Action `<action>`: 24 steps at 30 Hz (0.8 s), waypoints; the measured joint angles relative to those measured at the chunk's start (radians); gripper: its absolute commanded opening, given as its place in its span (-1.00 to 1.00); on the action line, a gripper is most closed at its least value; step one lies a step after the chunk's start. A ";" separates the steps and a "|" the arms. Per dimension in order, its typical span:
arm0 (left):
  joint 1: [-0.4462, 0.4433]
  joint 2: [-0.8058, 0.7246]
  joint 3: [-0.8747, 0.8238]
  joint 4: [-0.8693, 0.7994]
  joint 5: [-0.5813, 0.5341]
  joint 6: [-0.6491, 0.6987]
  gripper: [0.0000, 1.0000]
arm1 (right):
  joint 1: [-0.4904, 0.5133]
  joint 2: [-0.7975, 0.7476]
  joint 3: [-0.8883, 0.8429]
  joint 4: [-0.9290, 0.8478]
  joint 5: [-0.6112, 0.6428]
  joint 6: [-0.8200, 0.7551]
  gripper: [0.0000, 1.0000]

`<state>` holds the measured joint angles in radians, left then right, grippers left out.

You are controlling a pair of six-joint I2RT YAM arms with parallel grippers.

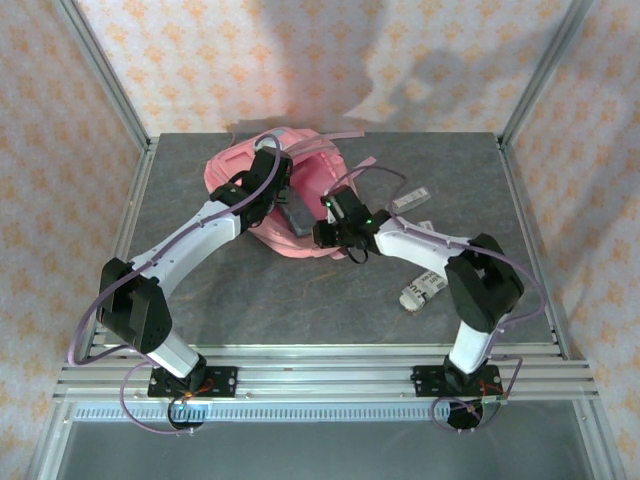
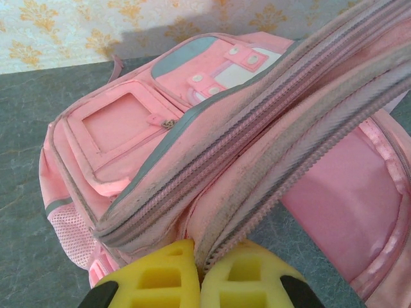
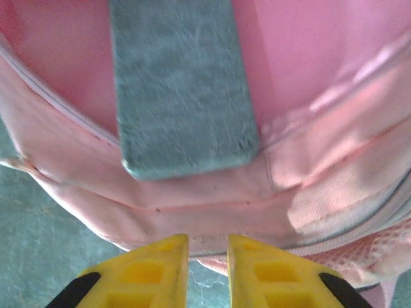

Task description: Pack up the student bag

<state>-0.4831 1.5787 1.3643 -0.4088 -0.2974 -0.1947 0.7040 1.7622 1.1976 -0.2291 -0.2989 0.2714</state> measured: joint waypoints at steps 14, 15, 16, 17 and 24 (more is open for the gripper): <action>0.000 -0.015 -0.027 0.007 0.021 -0.021 -1.00 | -0.048 0.272 0.241 0.092 -0.026 0.096 -0.48; 0.000 -0.016 -0.030 0.009 0.024 -0.023 -1.00 | -0.060 0.281 0.243 0.112 -0.027 0.108 -0.46; 0.000 -0.017 -0.032 0.009 0.027 -0.025 -1.00 | -0.070 0.289 0.243 0.124 -0.026 0.122 -0.43; 0.000 -0.017 -0.034 0.009 0.029 -0.026 -1.00 | -0.077 0.293 0.241 0.133 -0.026 0.134 -0.42; 0.000 -0.024 -0.044 0.016 0.036 -0.034 -1.00 | -0.094 0.240 0.092 0.275 0.025 0.216 -0.55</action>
<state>-0.4831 1.5547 1.3205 -0.3931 -0.2615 -0.2291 0.6102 2.0022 1.2900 0.0456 -0.2741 0.4873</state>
